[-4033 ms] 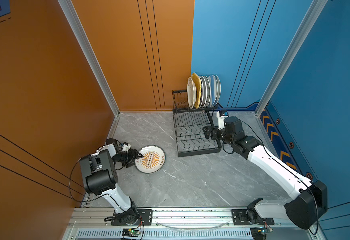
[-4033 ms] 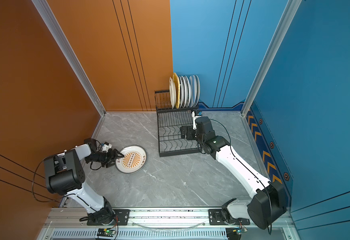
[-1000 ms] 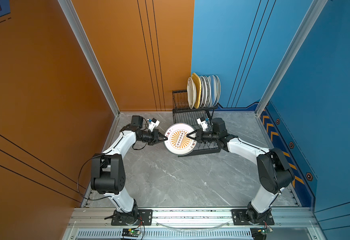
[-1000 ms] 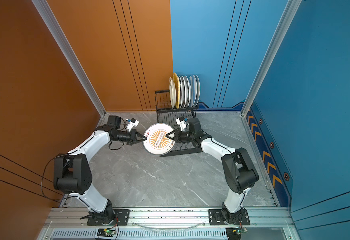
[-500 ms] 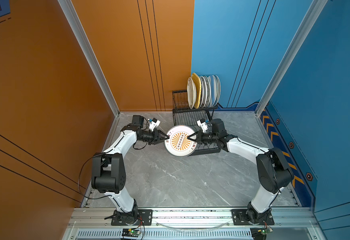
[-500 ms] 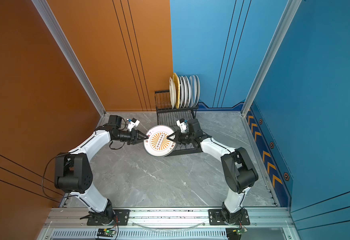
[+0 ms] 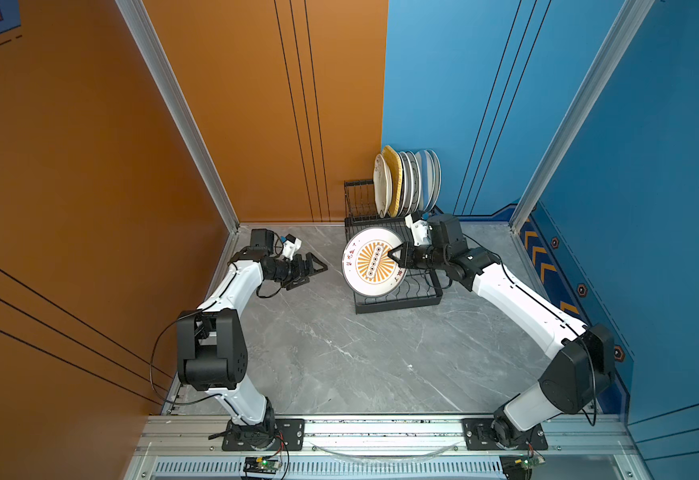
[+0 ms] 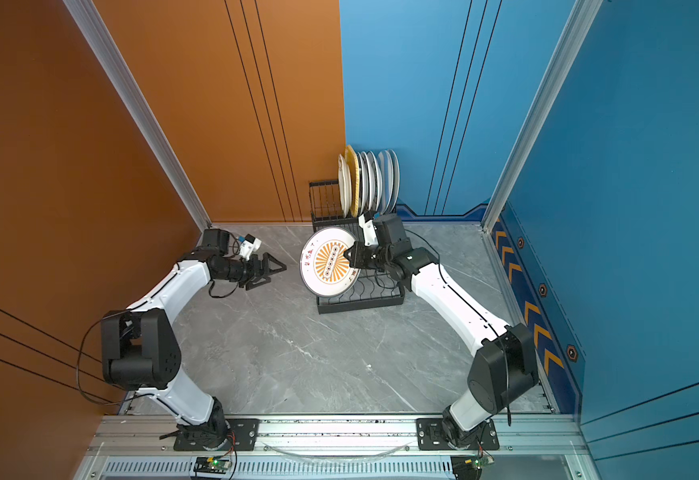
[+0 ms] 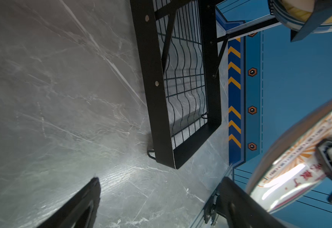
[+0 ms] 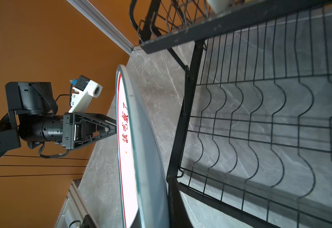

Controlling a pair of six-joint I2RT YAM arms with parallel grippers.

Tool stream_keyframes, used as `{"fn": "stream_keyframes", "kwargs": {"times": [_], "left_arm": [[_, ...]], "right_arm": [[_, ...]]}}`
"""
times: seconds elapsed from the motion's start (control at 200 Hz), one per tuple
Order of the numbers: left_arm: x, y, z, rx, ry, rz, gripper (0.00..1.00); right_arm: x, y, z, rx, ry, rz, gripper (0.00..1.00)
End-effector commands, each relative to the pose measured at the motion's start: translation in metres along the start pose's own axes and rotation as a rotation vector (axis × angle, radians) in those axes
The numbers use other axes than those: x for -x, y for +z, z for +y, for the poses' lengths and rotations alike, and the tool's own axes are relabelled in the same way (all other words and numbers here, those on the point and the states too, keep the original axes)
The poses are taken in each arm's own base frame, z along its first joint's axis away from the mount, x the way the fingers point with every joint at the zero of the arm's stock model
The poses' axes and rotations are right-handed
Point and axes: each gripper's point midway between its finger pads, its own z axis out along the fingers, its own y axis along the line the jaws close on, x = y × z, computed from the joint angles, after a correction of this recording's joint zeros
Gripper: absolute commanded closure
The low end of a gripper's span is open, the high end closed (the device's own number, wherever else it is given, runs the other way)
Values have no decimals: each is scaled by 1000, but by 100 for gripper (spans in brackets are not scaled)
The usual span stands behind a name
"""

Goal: Load plates into a dish rack
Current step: Place the plate on the dish rack.

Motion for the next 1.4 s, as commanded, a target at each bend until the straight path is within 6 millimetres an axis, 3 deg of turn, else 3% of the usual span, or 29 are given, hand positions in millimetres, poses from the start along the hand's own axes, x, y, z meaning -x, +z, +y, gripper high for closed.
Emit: {"fn": "stream_keyframes", "kwargs": {"times": [0.0, 0.315, 0.511, 0.536, 0.921, 1.106, 1.161, 1.181, 1.391], "left_arm": [[13, -12, 6, 103, 37, -64, 0], [19, -3, 17, 169, 47, -66, 2], [16, 1, 19, 177, 62, -53, 2], [16, 1, 20, 178, 62, -51, 2], [15, 6, 17, 139, 69, -58, 2], [12, 7, 19, 127, 64, -55, 2], [11, 6, 20, 124, 61, -53, 2], [11, 6, 20, 124, 60, -53, 2], [13, 3, 21, 119, 60, -59, 2]], "right_arm": [[24, -29, 4, -161, -108, -71, 100], [107, -70, 36, -442, -255, -357, 100], [149, -79, 44, -580, -310, -515, 100], [147, -75, 55, -573, -326, -527, 100], [189, -53, 90, -674, -415, -742, 100], [200, -45, 90, -729, -410, -822, 100], [206, -51, 93, -734, -401, -854, 100], [203, -35, 88, -746, -414, -838, 100], [213, -21, 76, -766, -409, -864, 100]]}}
